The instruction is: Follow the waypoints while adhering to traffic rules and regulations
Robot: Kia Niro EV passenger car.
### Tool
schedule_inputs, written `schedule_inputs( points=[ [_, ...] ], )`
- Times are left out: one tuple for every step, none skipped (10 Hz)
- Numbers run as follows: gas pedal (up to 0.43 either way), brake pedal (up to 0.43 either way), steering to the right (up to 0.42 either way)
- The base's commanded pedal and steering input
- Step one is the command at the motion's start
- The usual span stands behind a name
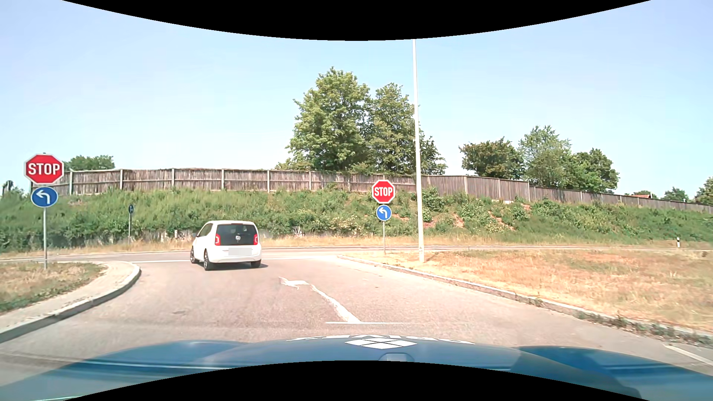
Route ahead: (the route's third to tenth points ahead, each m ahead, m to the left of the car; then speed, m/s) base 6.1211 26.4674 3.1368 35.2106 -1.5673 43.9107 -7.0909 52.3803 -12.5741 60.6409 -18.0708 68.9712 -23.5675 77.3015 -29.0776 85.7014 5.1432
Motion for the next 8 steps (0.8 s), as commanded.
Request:
schedule_inputs(
  points=[
    [0.067,0.000,-0.114],
    [0.047,0.000,-0.125],
    [0.059,0.000,-0.133],
    [0.059,0.000,-0.146],
    [0.059,0.000,-0.155],
    [0.059,0.000,-0.164],
    [0.059,0.000,-0.177],
    [0.059,0.000,-0.194]
  ],
)
